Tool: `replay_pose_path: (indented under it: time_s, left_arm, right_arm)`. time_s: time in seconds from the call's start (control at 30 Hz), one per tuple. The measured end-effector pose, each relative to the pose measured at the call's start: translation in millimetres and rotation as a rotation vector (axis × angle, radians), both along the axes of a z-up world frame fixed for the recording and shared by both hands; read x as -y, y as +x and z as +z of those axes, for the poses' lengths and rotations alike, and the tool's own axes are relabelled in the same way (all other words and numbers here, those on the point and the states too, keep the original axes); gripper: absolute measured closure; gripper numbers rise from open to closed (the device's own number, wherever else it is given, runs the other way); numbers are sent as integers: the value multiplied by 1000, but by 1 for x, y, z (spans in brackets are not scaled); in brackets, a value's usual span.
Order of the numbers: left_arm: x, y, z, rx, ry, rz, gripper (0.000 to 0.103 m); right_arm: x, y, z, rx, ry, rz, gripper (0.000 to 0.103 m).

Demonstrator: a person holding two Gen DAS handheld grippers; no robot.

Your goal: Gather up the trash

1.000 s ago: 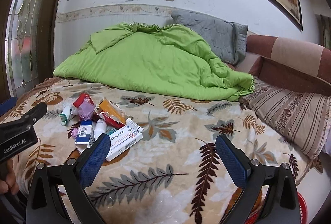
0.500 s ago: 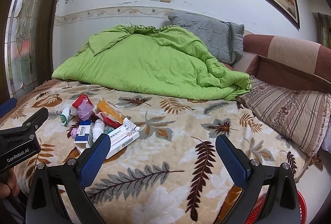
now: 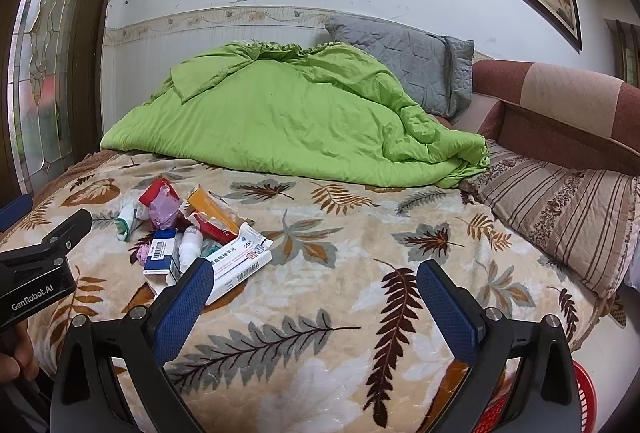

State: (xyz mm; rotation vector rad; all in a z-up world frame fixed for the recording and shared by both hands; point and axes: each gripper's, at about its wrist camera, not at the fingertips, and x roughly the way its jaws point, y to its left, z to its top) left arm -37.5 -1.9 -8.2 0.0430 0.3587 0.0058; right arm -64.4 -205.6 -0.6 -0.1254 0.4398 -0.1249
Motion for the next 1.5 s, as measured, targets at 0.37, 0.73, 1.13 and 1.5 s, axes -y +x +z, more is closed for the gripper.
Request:
replay_pose_path:
  time_s: [0.37,0.73,1.13,1.5]
  left_arm:
    - [-9,10,-7,-56,-60,-22,0]
    - [-29,48,-34,-318,-263,-86,24]
    - [-55,125,-68,-535,-397,-58,58]
    - [-31,163,-95,-598,-242,-104,76]
  right_arm:
    - [1,8,-5,-34,33,3,1]
    - [32,42,-21,-175,301,43,12]
    - [43,52,-33,-227,397,56,18]
    - [41,61,-37,-249,402,65,18]
